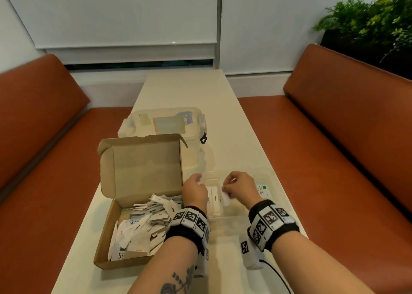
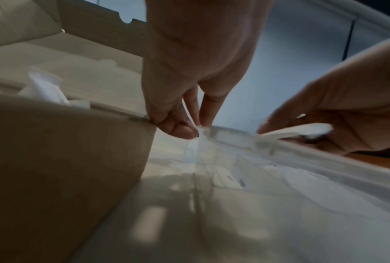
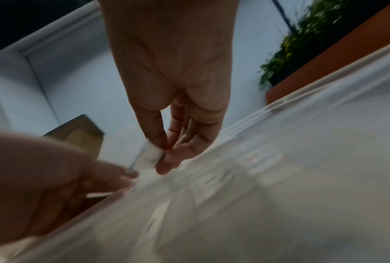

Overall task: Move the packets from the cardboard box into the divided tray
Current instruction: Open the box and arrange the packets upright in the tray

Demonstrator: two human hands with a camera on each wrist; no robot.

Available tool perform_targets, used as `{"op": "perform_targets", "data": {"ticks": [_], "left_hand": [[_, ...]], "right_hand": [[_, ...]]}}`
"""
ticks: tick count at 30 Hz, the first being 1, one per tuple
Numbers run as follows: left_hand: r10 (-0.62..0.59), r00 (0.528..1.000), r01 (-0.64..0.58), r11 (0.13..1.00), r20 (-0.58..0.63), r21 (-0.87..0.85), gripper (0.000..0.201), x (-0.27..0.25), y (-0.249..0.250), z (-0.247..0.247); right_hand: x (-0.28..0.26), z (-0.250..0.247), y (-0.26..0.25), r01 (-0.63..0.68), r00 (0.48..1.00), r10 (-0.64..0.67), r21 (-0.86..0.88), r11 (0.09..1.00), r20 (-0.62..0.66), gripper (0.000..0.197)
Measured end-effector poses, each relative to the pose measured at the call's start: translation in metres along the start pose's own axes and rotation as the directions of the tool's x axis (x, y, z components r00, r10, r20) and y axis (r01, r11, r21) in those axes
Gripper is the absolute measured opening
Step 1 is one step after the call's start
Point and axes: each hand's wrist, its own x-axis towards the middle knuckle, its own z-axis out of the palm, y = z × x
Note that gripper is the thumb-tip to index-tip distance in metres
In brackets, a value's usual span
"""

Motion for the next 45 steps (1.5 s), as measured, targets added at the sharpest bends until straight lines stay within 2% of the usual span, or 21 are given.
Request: {"op": "perform_targets", "data": {"ticks": [5,10,13,17,20,24,28,31,33,36,39,41,45], "left_hand": [[-0.042,0.999,0.041,0.999,0.017,0.024,0.038,0.005,-0.002,-0.003],[-0.034,0.999,0.033,0.999,0.027,0.035,0.039,0.005,-0.004,-0.004],[-0.029,0.999,0.028,0.999,0.033,0.024,0.038,0.005,-0.004,-0.004],[-0.043,0.999,0.042,0.999,0.03,0.027,0.039,0.004,-0.003,-0.006],[-0.04,0.999,0.038,0.998,0.036,0.054,0.039,0.002,0.0,-0.007],[-0.054,0.997,0.051,0.996,0.045,0.075,0.04,-0.003,0.003,-0.01],[-0.017,0.994,0.002,0.99,0.106,0.139,0.037,-0.01,0.008,-0.016],[0.02,0.981,-0.054,0.984,0.195,0.169,0.032,-0.011,0.02,-0.032],[0.0,0.971,-0.043,0.984,0.238,0.175,0.028,-0.006,0.03,-0.049],[-0.105,0.948,0.017,0.959,0.299,0.282,0.018,0.004,0.032,-0.086],[-0.133,0.954,0.003,0.9,0.269,0.435,0.016,0.012,0.015,-0.124],[-0.099,0.954,-0.064,0.856,0.284,0.513,0.007,0.011,-0.002,-0.143],[0.006,0.885,-0.281,0.805,0.466,0.523,0.031,0.002,-0.035,-0.147]], "right_hand": [[-0.002,0.033,-0.005,0.047,0.996,-0.038,-0.112,0.993,0.086,0.023],[0.004,0.049,-0.005,0.122,0.99,-0.091,-0.338,0.933,0.104,0.021],[0.006,0.049,-0.005,0.206,0.977,-0.147,-0.491,0.846,0.156,0.02],[0.007,0.044,-0.003,0.295,0.955,-0.169,-0.696,0.655,0.245,0.038],[0.006,0.043,0.0,0.312,0.95,-0.192,-0.734,0.603,0.246,0.041],[0.003,0.041,0.004,0.315,0.949,-0.217,-0.67,0.673,0.228,0.04],[-0.002,0.04,-0.008,0.262,0.963,-0.263,-0.475,0.84,0.064,0.02],[-0.007,0.041,-0.027,0.226,0.967,-0.255,-0.38,0.897,-0.025,0.012],[-0.013,0.045,-0.04,0.222,0.967,-0.252,-0.336,0.915,-0.047,0.014],[-0.03,0.065,-0.058,0.279,0.959,-0.283,-0.274,0.921,0.023,0.028],[-0.046,0.093,-0.061,0.312,0.949,-0.278,-0.339,0.887,0.145,0.019],[-0.053,0.109,-0.054,0.276,0.958,-0.214,-0.412,0.868,0.191,0.015],[-0.058,0.123,-0.042,0.258,0.961,-0.171,-0.476,0.841,0.217,0.019]]}}
